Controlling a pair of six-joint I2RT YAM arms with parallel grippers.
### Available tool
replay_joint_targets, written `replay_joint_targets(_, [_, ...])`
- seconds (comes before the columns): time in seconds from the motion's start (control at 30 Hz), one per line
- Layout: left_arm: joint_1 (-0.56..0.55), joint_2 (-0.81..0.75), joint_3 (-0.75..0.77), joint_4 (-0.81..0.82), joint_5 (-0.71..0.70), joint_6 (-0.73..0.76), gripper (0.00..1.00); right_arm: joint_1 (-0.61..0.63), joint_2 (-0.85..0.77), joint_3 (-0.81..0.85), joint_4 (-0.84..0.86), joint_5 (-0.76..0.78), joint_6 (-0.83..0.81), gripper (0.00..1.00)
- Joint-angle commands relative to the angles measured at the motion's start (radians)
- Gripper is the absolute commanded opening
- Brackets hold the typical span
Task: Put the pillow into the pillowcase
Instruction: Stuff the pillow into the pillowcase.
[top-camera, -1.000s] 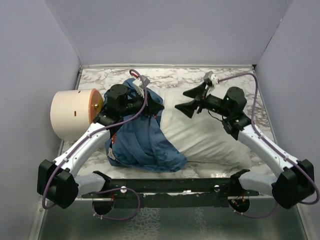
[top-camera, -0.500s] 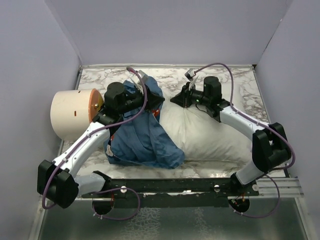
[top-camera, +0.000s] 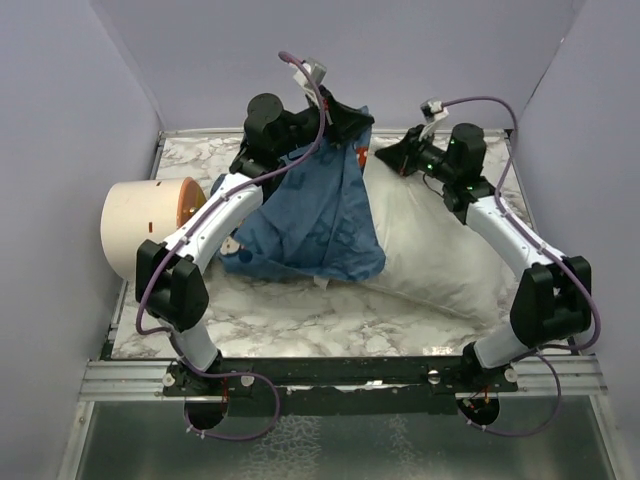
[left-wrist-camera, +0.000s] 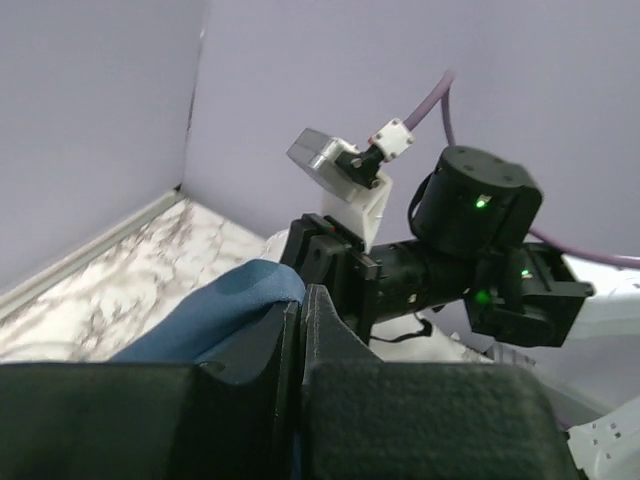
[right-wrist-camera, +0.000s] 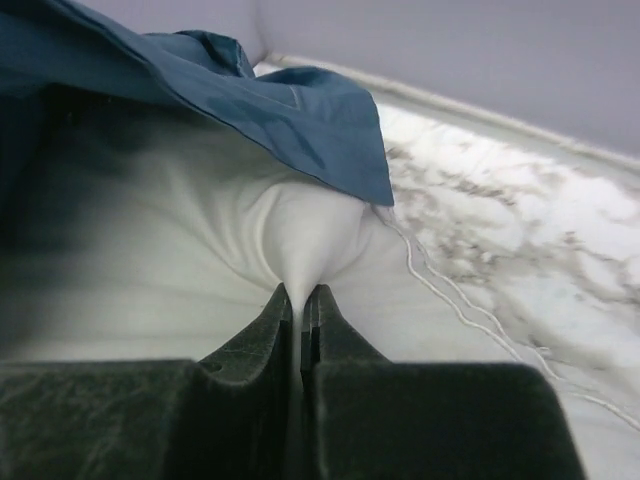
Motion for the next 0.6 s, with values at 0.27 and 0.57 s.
replay_joint_targets(0.27, [-0.094, -0.182, -0.343, 0.285, 0.088, -0.018, 0.0, -0.015, -0.187, -0.44, 0.605, -0.079, 0.052, 0.01])
replay_joint_targets(0.57, [-0.097, -0.451, -0.851, 0.018, -0.107, 0.195, 0.32, 0.123, -0.155, -0.763, 0.75, -0.077, 0.108, 0.01])
